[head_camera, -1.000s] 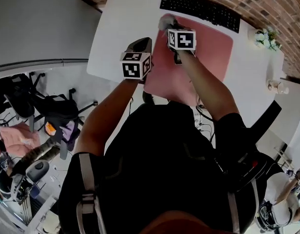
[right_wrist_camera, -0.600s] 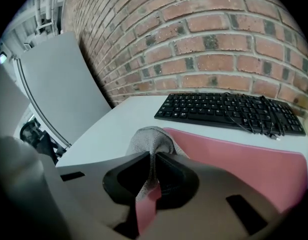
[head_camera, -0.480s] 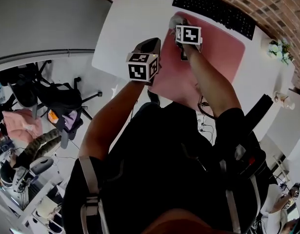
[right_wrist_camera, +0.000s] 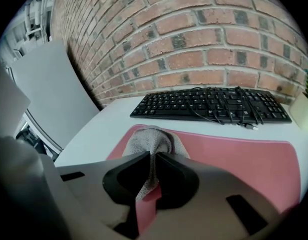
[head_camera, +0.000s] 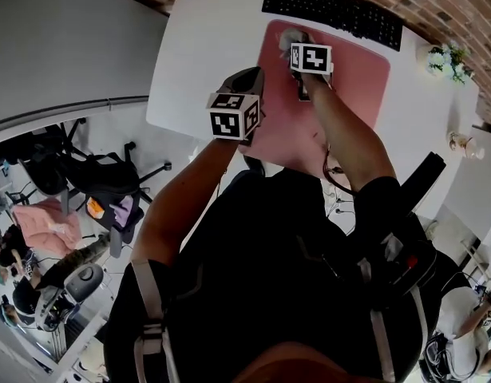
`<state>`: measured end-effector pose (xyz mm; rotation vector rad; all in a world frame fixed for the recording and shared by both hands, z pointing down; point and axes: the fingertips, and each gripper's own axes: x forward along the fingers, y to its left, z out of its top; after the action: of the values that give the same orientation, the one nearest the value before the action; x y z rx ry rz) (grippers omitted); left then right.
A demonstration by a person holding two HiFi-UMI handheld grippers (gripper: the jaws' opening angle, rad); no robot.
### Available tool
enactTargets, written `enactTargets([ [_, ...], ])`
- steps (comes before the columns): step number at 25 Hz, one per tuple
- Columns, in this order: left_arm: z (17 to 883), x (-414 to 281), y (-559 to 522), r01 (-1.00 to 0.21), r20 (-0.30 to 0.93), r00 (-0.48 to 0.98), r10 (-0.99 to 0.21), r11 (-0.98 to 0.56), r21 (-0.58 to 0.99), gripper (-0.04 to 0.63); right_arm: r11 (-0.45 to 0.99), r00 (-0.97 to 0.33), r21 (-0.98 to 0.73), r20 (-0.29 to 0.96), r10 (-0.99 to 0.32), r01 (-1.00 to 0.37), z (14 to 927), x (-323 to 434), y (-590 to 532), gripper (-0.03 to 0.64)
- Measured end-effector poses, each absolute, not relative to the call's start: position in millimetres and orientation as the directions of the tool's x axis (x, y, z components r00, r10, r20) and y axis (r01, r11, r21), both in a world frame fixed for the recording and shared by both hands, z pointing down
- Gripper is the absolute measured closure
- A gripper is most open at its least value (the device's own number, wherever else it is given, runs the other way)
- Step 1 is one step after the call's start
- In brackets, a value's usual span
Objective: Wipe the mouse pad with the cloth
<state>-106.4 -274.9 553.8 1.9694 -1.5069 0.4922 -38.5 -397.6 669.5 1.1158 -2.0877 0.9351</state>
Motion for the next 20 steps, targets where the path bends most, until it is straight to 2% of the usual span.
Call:
enactTargets([
  [20,555,-26,-284,-0.906,0.601,0.421,-0.679,-0.344,0.245,0.595,0.223,-0.363,-0.287,0.769,-0.526,-0.932,674,89,-391,0.575],
])
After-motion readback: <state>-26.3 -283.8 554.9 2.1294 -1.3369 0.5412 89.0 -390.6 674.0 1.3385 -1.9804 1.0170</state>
